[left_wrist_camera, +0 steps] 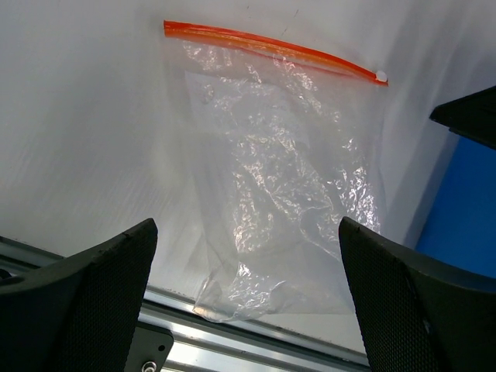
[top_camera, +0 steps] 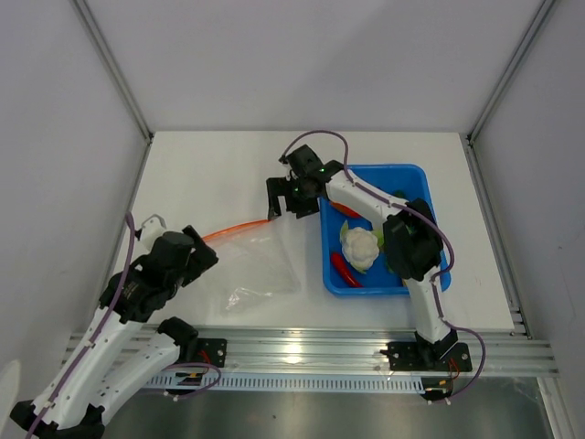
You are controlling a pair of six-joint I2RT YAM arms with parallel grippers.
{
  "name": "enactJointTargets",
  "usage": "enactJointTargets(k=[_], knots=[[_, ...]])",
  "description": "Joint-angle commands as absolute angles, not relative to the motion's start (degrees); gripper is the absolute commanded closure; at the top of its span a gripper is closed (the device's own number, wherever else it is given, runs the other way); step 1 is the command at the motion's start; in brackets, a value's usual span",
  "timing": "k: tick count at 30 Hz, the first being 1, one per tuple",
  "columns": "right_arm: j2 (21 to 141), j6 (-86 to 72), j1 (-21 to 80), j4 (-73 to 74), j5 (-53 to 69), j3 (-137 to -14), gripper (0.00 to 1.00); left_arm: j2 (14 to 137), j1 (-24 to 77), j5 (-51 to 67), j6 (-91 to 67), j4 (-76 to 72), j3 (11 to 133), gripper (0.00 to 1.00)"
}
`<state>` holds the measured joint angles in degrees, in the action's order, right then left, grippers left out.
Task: Place the food in the zip-top bag and seal the zipper
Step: Pick up the zipper food storage bag at the center of the board.
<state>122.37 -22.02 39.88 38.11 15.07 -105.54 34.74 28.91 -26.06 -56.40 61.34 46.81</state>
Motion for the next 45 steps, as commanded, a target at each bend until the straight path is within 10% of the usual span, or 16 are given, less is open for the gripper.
enactJointTargets(k=[1, 28, 45], knots=[[124.54, -21.80, 40.16, 38.85, 16.26, -107.84, 0.00, 35.50, 29.18, -24.00, -53.61, 58.89, 50.36, 0.01], [131.22, -21.62, 43.33, 34.89, 23.47, -104.24, 0.13, 38.14, 29.00, -19.42, -49.40, 57.39, 52.29, 0.00], [132.37, -23.47, 42.54, 31.20, 27.60, -102.13, 0.63, 42.18, 27.95, -16.08, -49.22, 59.15, 55.71, 0.00]])
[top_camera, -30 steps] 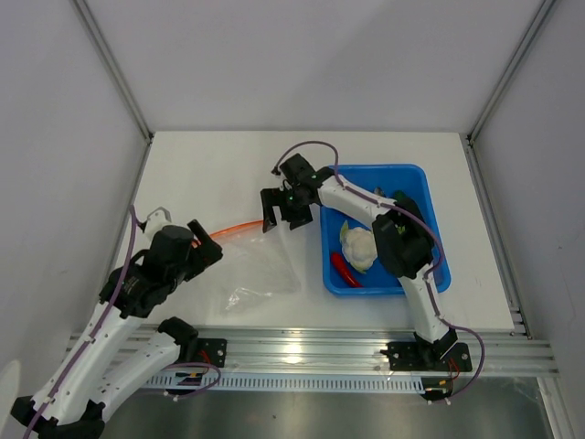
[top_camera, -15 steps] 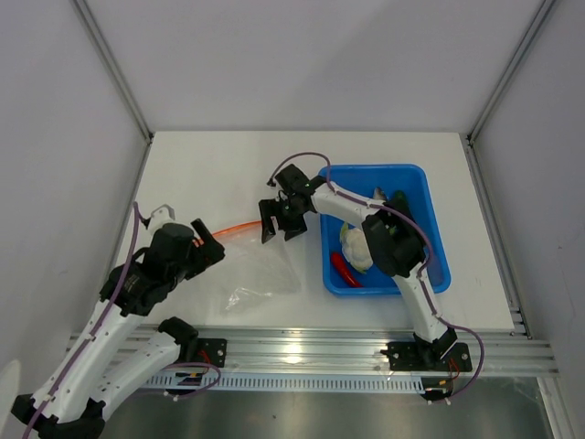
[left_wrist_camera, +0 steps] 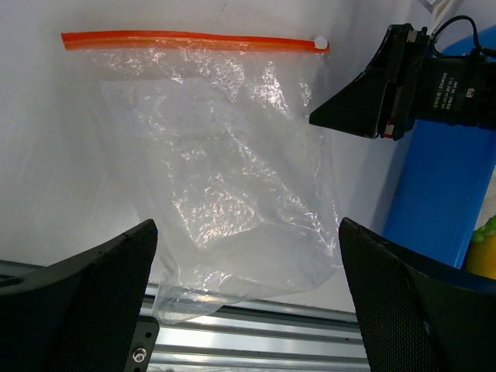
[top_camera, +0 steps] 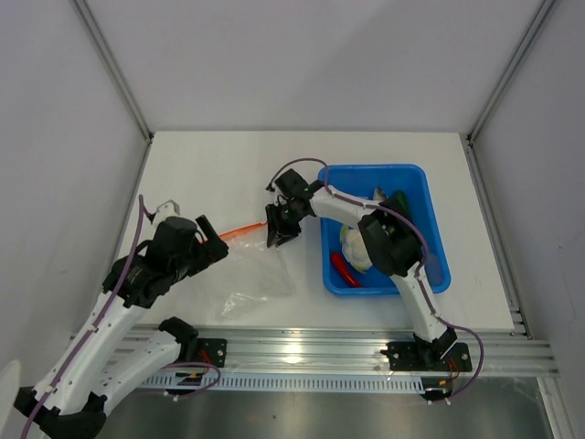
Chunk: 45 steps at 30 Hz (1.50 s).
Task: Place the food in the zip-top bag and seal the zipper
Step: Pick up the zipper food storage bag at the center of the board.
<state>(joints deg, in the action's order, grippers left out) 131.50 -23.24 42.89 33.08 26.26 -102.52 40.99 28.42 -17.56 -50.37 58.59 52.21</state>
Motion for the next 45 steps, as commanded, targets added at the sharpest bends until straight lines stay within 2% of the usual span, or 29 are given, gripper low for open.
enactJointTargets(k=[1, 6, 18, 24, 29, 41, 45], knots=[[131.84, -23.55, 42.37, 30.77, 27.68, -101.95, 0.72, 43.23, 27.95, -16.00, -49.31, 59.32, 56.07, 0.01], [129.29, -23.56, 40.61, 28.92, 28.74, -100.11, 1.00, 46.05, 27.77, -14.51, -49.31, 59.85, 59.23, 0.00], [117.70, -21.98, 38.23, 30.24, 27.34, -95.99, 1.00, 53.52, 27.07, -7.74, -53.34, 61.26, 64.60, 0.00], [107.06, -17.15, 37.97, 30.76, 21.81, -88.79, 1.00, 58.97, 24.97, 2.79, -61.33, 64.42, 66.62, 0.01], [99.06, -13.01, 37.79, 30.15, 18.02, -84.47, 1.00, 63.72, 23.03, 12.90, -66.79, 67.32, 67.76, 0.10], [89.22, -8.44, 38.93, 26.11, 15.38, -76.92, 1.00, 69.08, 22.24, 14.50, -77.15, 74.87, 79.88, 0.09], [84.74, -7.13, 39.99, 23.39, 15.47, -73.31, 1.00, 70.92, 21.89, 16.68, -80.33, 75.76, 80.16, 0.09]])
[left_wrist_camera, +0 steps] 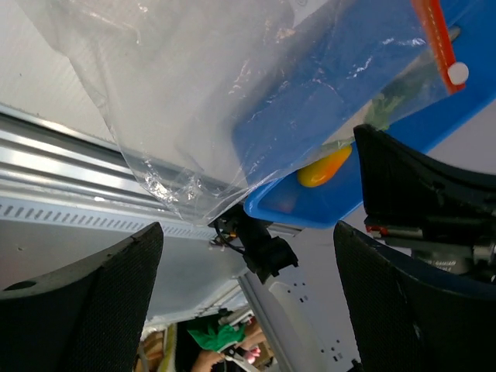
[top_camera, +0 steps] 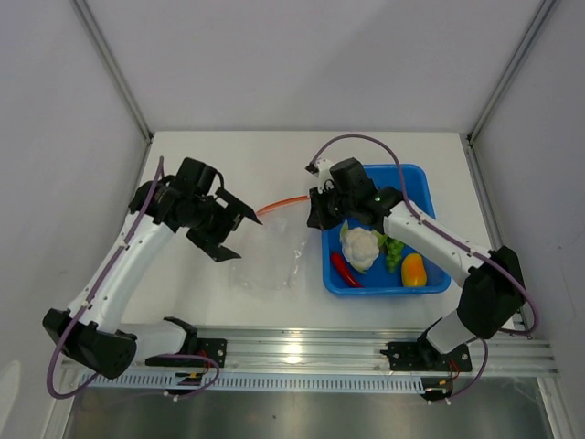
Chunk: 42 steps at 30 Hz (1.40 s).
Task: Place the food in the zip-top bag and seal the zipper
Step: Pick up the zipper food storage bag at the center of the board.
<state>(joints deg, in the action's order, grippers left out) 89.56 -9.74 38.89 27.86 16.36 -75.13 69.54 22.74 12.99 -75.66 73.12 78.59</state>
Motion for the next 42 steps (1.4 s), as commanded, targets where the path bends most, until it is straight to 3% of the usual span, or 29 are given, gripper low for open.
enactJointTargets(k=[1, 16, 42], knots=[[83.94, -6.68, 40.95, 22.86, 15.21, -72.60, 1.00, 71.45, 21.54, 17.74, -80.94, 75.33, 79.90, 0.09], [79.63, -0.71, 43.51, 24.17, 17.93, -76.72, 1.00, 91.49, 20.83, 19.34, -78.75, 87.36, 102.74, 0.07], [78.66, 2.29, 44.82, 25.84, 20.47, -77.34, 1.00, 96.33, 16.79, 19.25, -78.84, 83.58, 96.41, 0.09]])
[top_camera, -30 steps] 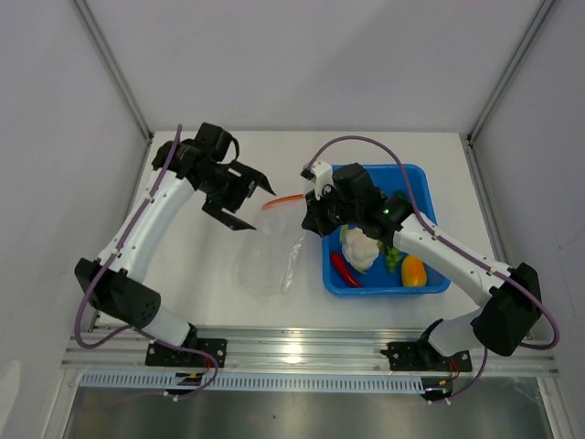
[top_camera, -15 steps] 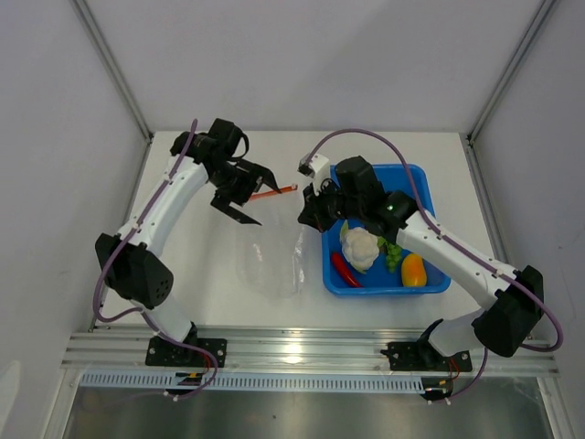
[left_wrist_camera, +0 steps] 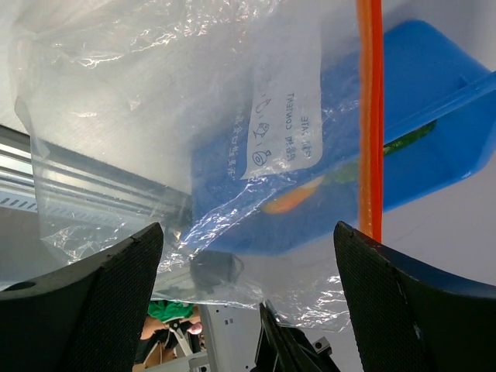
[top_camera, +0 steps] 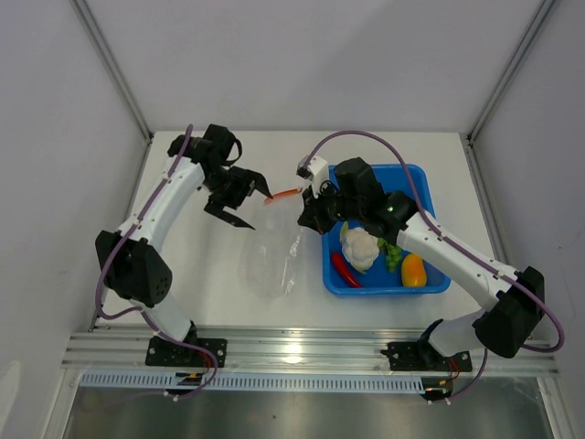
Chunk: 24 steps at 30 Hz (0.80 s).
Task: Place the food in the zip-top bag and seal the zipper
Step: Pick up the zipper food storage bag at the center of the board.
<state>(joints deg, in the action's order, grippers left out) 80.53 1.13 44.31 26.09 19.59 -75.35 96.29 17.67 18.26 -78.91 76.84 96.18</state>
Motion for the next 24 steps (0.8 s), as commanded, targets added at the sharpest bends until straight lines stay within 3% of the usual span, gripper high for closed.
enactJointTargets(k=[1, 24], knots=[[78.66, 2.37, 44.82, 25.84, 20.57, -77.34, 1.00, 96.50, 16.79, 19.25, -78.92, 83.24, 96.50, 0.09], [79.89, 3.25, 47.55, 27.25, 21.45, -78.93, 1.00, 102.39, 15.56, 20.65, -79.98, 83.76, 102.22, 0.07]])
